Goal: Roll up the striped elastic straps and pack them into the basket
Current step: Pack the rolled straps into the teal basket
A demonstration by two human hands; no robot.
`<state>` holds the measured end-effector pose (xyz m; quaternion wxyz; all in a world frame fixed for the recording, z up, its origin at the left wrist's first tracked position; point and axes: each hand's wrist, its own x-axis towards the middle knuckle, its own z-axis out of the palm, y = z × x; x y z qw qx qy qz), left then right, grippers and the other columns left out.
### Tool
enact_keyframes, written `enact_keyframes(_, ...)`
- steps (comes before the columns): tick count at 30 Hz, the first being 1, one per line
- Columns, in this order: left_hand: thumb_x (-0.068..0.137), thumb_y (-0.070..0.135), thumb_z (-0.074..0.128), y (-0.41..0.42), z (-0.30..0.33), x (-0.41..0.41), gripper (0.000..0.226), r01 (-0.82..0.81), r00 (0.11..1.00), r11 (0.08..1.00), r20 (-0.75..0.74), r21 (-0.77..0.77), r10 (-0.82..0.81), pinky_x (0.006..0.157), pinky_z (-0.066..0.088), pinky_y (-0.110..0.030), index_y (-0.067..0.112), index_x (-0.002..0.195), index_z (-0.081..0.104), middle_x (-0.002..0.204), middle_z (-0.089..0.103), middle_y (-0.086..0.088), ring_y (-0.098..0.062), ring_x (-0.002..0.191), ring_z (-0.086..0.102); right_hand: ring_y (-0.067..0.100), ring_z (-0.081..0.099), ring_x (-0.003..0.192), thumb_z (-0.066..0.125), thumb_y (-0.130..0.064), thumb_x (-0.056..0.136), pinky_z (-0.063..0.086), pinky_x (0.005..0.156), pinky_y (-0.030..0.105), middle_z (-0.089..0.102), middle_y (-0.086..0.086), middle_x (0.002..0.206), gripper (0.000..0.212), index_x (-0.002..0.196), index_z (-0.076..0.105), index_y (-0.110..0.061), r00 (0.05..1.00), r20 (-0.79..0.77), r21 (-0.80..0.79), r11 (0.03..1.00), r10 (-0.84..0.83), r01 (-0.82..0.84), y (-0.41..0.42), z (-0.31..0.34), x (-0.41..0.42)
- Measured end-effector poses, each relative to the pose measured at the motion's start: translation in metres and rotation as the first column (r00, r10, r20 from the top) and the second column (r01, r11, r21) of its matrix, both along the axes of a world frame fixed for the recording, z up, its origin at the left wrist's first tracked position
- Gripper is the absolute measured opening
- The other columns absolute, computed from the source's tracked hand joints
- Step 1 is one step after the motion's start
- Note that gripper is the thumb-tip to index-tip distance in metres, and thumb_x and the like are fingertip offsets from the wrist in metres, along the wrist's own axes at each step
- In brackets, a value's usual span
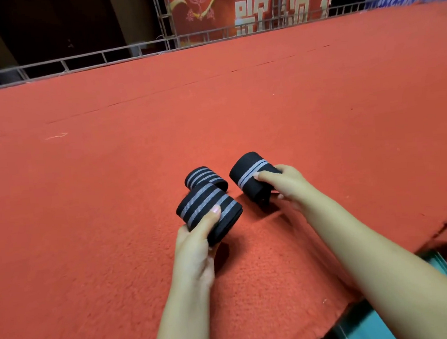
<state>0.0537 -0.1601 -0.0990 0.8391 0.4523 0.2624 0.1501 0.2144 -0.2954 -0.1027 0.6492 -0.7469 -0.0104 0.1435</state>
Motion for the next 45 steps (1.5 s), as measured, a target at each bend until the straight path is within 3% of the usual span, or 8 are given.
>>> enact_keyframes(6,0.086,0.005,0.065,-0.032,0.013,-0.009,0.034,0.116,0.992,0.993,0.052,0.024,-0.117,0.057,0.055,-0.021,0.003,0.120,0.061,0.095,0.073,-0.007,-0.014,0.076,0.071,0.013,0.068,0.081,0.068,-0.019,0.080,0.056,0.068,0.028,0.069,0.002,0.091,0.029,0.106,0.059,-0.009,0.997,0.042,0.410,0.909,0.063,-0.075,-0.068,0.016,-0.080)
enact_keyframes(11,0.086,0.007,0.067,-0.085,0.005,-0.015,0.030,0.261,0.965,0.965,0.031,-0.003,-0.261,0.060,0.056,-0.021,0.009,0.116,0.061,0.089,0.074,0.001,-0.009,0.075,0.071,0.014,0.068,0.077,0.062,-0.015,0.081,0.058,0.069,0.030,0.071,-0.001,0.080,0.016,0.097,0.062,-0.014,0.981,-0.011,0.535,0.828,-0.191,0.167,-0.176,0.002,-0.152)
enact_keyframes(19,0.080,0.007,0.073,-0.199,-0.018,-0.033,0.049,0.618,0.782,0.781,-0.034,-0.088,-0.622,0.067,0.059,-0.035,0.000,0.125,0.055,0.106,0.072,-0.016,-0.025,0.086,0.073,0.015,0.071,0.071,0.058,-0.011,0.081,0.061,0.064,0.032,0.072,0.008,0.085,0.018,0.098,0.062,-0.009,0.771,-0.366,0.445,0.630,-0.521,0.637,-0.296,-0.059,-0.266)
enact_keyframes(24,0.078,0.006,0.074,-0.249,-0.030,-0.051,0.049,0.752,0.656,0.657,-0.040,-0.056,-0.754,0.067,0.058,-0.030,-0.002,0.123,0.058,0.107,0.072,-0.016,-0.024,0.090,0.073,0.010,0.058,0.083,0.059,-0.019,0.089,0.047,0.075,0.028,0.062,-0.004,0.089,0.005,0.088,0.057,-0.024,0.570,-0.555,0.169,0.588,-0.606,0.791,-0.334,-0.101,-0.308)
enact_keyframes(31,0.065,0.016,0.078,-0.279,-0.043,-0.061,0.069,0.819,0.571,0.574,-0.086,-0.008,-0.817,0.086,0.058,-0.040,-0.002,0.127,0.055,0.114,0.070,-0.016,-0.028,0.102,0.070,0.014,0.060,0.047,0.071,-0.013,0.077,0.049,0.042,0.018,0.063,0.002,0.067,0.011,0.080,0.061,-0.012,0.389,-0.825,0.045,0.639,-0.410,0.768,-0.330,-0.150,-0.316)
enact_keyframes(36,0.063,0.017,0.079,-0.287,-0.050,-0.058,0.072,0.830,0.556,0.558,-0.105,0.017,-0.824,0.089,0.057,-0.040,-0.001,0.128,0.052,0.116,0.070,-0.014,-0.026,0.103,0.070,0.027,0.069,0.053,0.062,-0.002,0.087,0.059,0.053,0.038,0.070,0.016,0.073,0.006,0.093,0.062,0.002,0.408,-0.860,0.109,0.671,-0.306,0.733,-0.312,-0.167,-0.301)
enact_keyframes(39,0.063,0.018,0.079,-0.289,-0.055,-0.056,0.074,0.827,0.559,0.561,-0.119,0.017,-0.820,0.088,0.057,-0.040,0.000,0.129,0.052,0.117,0.070,-0.014,-0.026,0.103,0.070,0.032,0.064,0.073,0.057,0.000,0.091,0.053,0.085,0.041,0.067,0.019,0.096,0.009,0.100,0.058,0.003,0.402,-0.860,0.127,0.632,-0.314,0.765,-0.301,-0.172,-0.293)
enact_keyframes(45,0.063,0.018,0.080,-0.291,-0.062,-0.053,0.074,0.829,0.554,0.558,-0.141,0.007,-0.821,0.086,0.058,-0.036,0.000,0.129,0.053,0.116,0.070,-0.013,-0.024,0.102,0.070,0.025,0.062,0.084,0.060,-0.015,0.093,0.051,0.089,0.039,0.065,0.017,0.115,0.036,0.125,0.055,0.000,0.456,-0.829,0.038,0.781,-0.324,0.624,-0.295,-0.186,-0.289)
